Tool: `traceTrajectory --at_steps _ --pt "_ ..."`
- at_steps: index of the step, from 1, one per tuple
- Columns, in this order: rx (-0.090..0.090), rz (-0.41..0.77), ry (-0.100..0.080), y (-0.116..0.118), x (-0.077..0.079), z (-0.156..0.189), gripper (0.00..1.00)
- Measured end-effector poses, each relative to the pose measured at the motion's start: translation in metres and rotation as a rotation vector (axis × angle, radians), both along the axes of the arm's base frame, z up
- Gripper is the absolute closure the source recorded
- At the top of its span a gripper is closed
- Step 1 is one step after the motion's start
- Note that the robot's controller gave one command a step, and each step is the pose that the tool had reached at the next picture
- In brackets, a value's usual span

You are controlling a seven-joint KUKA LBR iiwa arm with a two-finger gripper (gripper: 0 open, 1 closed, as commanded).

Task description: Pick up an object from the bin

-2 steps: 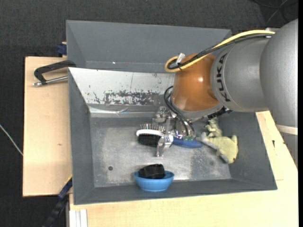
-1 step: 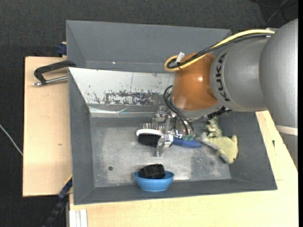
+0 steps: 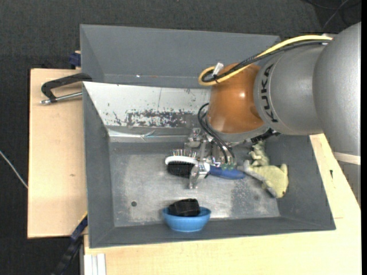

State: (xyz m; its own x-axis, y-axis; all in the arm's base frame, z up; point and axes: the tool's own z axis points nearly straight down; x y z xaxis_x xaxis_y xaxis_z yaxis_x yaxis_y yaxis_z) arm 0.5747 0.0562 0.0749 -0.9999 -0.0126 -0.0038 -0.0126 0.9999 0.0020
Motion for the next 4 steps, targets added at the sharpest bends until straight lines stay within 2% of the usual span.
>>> traceTrajectory --at_steps 1,2,4 --pt "0.0 0.0 -0.001 0.001 0.001 0.001 0.0" --pt "-0.001 -0.001 -0.005 0.0 0.002 0.002 1.0" --pt "0.001 -0.002 -0.003 0.001 0.005 0.037 1.0"
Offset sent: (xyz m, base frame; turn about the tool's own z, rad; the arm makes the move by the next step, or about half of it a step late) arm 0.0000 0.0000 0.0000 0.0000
